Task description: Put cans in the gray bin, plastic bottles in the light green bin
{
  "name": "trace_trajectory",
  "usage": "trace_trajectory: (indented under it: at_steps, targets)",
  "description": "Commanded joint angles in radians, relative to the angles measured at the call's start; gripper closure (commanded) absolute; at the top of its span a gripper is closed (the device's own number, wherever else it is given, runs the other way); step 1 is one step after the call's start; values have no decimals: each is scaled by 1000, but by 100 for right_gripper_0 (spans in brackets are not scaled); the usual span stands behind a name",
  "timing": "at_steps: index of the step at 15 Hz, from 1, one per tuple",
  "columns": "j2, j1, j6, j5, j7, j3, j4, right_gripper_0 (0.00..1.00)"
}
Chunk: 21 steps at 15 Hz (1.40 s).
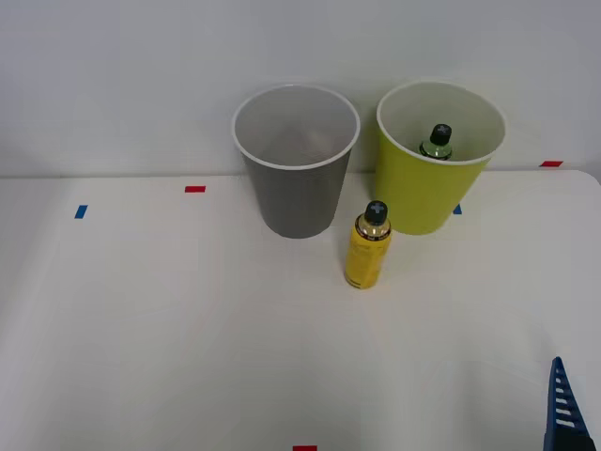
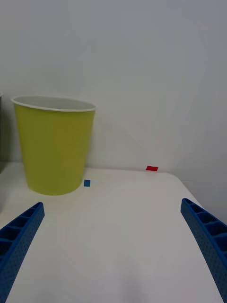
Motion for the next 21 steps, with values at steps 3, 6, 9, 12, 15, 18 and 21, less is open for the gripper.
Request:
trace_trajectory:
  at_steps: [3,6,9,12,15,18,21]
  targets:
    - [144,12,-70,327,-517,-115,160,0]
    - [181,15,-150,458,-694,-189,243,0]
    - [211,18,-234,551,-859,-239,316,0]
    - [263,18,-345,591,-859,-230,405,0]
    - [299,21,-385,594,-852,-218,448,0]
    - [340,49,-392,628,-871,-236,447,0]
    - [386,55,-411,712,-975,-292,447,0]
